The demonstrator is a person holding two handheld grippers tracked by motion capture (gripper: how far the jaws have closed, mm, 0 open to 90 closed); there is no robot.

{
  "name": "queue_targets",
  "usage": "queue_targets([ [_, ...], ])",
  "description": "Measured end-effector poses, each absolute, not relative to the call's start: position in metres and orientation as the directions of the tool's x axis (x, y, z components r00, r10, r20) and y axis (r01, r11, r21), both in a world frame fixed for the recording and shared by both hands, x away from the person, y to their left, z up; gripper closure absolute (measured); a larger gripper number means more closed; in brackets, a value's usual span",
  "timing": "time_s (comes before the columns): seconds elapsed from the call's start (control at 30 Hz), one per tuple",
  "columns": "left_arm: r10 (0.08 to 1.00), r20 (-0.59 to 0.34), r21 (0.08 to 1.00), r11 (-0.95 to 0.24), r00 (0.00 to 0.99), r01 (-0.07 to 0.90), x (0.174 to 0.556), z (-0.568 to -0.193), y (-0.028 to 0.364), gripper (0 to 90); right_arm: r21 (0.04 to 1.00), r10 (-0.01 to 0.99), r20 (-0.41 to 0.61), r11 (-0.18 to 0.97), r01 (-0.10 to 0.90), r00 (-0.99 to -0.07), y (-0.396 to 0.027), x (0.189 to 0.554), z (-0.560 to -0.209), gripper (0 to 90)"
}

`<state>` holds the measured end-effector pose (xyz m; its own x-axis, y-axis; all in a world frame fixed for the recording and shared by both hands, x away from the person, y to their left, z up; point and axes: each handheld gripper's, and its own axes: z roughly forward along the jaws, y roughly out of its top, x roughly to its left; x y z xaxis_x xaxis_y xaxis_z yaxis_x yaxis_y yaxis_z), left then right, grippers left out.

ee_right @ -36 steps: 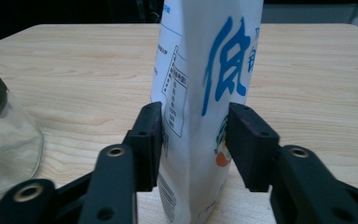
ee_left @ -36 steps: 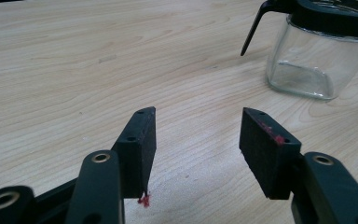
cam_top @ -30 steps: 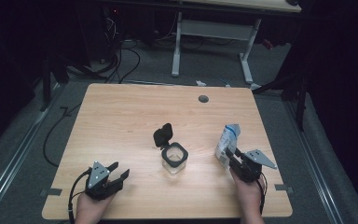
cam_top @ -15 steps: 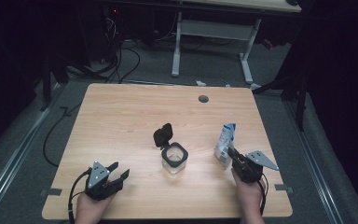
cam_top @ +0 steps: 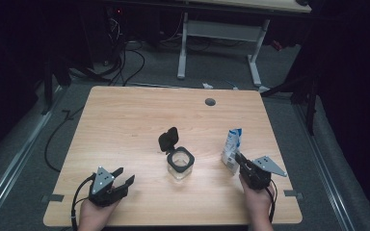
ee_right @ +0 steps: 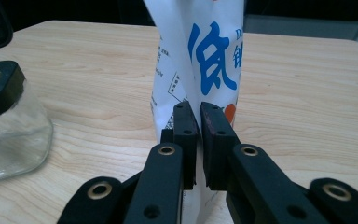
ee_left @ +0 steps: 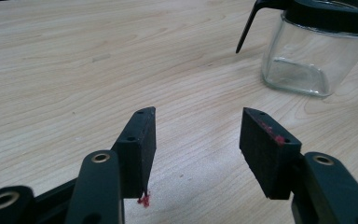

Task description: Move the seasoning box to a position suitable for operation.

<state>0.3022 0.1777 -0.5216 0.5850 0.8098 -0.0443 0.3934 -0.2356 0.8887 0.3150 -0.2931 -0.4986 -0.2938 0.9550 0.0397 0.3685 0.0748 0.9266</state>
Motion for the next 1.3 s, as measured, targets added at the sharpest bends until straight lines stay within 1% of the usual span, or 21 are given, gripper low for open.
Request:
queue_targets([
  [0.13, 0.807, -0.045, 0.888, -0.237, 0.588, 0.393, 0.302, -0.522, 0.177, 46.2, 0.919, 0.953, 0.062, 0.062, 0.389, -0.298, -0.292, 0.315, -0.496, 85.6],
  [0.3, 0.804, -0.043, 0.889, -0.24, 0.593, 0.39, 0.301, -0.521, 0.177, 46.3, 0.915, 0.954, 0.055, 0.07, 0.397, -0.295, -0.291, 0.314, -0.495, 85.7],
  [0.47, 0.793, -0.035, 0.888, -0.255, 0.609, 0.383, 0.305, -0.521, 0.177, 46.2, 0.91, 0.947, 0.005, 0.128, 0.394, -0.321, -0.288, 0.313, -0.493, 86.0],
  [0.5, 0.792, -0.032, 0.888, -0.258, 0.61, 0.381, 0.306, -0.521, 0.177, 46.0, 0.909, 0.946, 0.008, 0.128, 0.397, -0.323, -0.288, 0.314, -0.493, 86.0],
  [0.6, 0.791, -0.052, 0.893, -0.237, 0.61, 0.383, 0.308, -0.521, 0.179, 46.0, 0.902, 0.947, 0.0, 0.139, 0.409, -0.321, -0.288, 0.315, -0.49, 86.1],
  [0.77, 0.782, -0.071, 0.9, -0.218, 0.619, 0.378, 0.308, -0.519, 0.183, 46.2, 0.882, 0.941, 0.019, 0.144, 0.449, -0.339, -0.29, 0.315, -0.481, 86.6],
  [0.83, 0.778, -0.07, 0.901, -0.219, 0.625, 0.373, 0.307, -0.518, 0.183, 46.2, 0.866, 0.936, 0.016, 0.162, 0.472, -0.351, -0.29, 0.317, -0.474, 86.8],
  [1.03, 0.772, -0.077, 0.905, -0.211, 0.631, 0.369, 0.307, -0.518, 0.183, 46.1, 0.793, 0.917, -0.044, 0.274, 0.544, -0.398, -0.283, 0.324, -0.451, 87.2],
  [1.13, 0.773, -0.082, 0.905, -0.206, 0.629, 0.371, 0.307, -0.517, 0.183, 46.1, 0.748, 0.906, -0.055, 0.316, 0.584, -0.42, -0.281, 0.328, -0.441, 87.4],
  [1.3, 0.774, -0.087, 0.906, -0.2, 0.627, 0.372, 0.307, -0.517, 0.183, 46.1, 0.688, 0.888, -0.043, 0.358, 0.631, -0.458, -0.281, 0.334, -0.431, 87.5],
])
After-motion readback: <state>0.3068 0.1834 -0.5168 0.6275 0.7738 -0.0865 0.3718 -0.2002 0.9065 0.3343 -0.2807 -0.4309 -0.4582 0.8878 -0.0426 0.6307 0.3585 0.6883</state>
